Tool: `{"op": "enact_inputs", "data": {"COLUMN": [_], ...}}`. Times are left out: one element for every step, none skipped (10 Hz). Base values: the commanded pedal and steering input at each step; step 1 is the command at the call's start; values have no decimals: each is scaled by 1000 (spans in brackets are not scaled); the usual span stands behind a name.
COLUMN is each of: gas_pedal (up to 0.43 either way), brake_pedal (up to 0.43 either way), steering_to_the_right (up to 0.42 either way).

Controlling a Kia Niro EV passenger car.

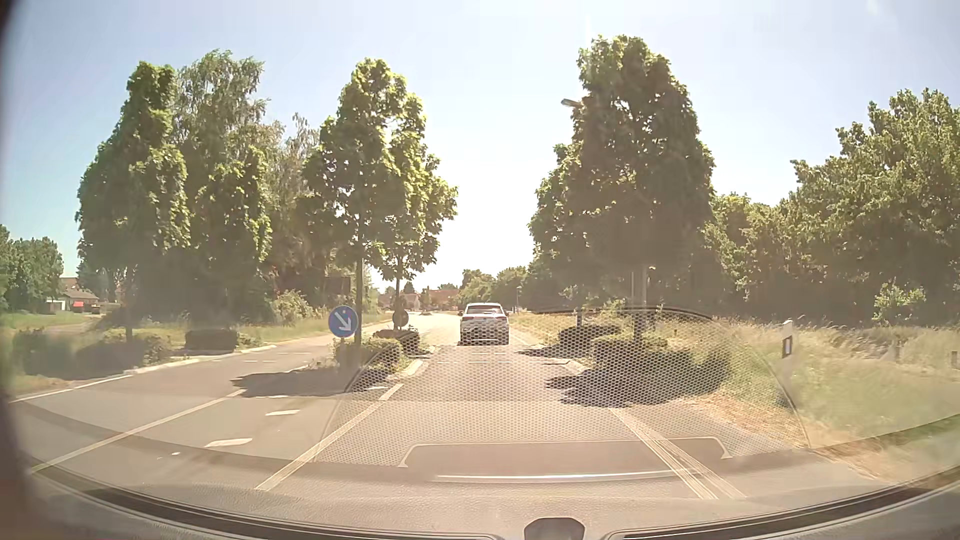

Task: Follow the waypoints while adhering to traffic rules and regulations

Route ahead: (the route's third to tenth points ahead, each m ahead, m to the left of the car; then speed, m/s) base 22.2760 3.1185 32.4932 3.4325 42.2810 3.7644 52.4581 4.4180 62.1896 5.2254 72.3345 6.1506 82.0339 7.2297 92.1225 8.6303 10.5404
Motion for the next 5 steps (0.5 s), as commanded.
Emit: {"op": "enact_inputs", "data": {"gas_pedal": [28,28,28,28,28], "brake_pedal": [30,30,24,30,30], "steering_to_the_right": [-10,-10,-10,-10,-10]}}
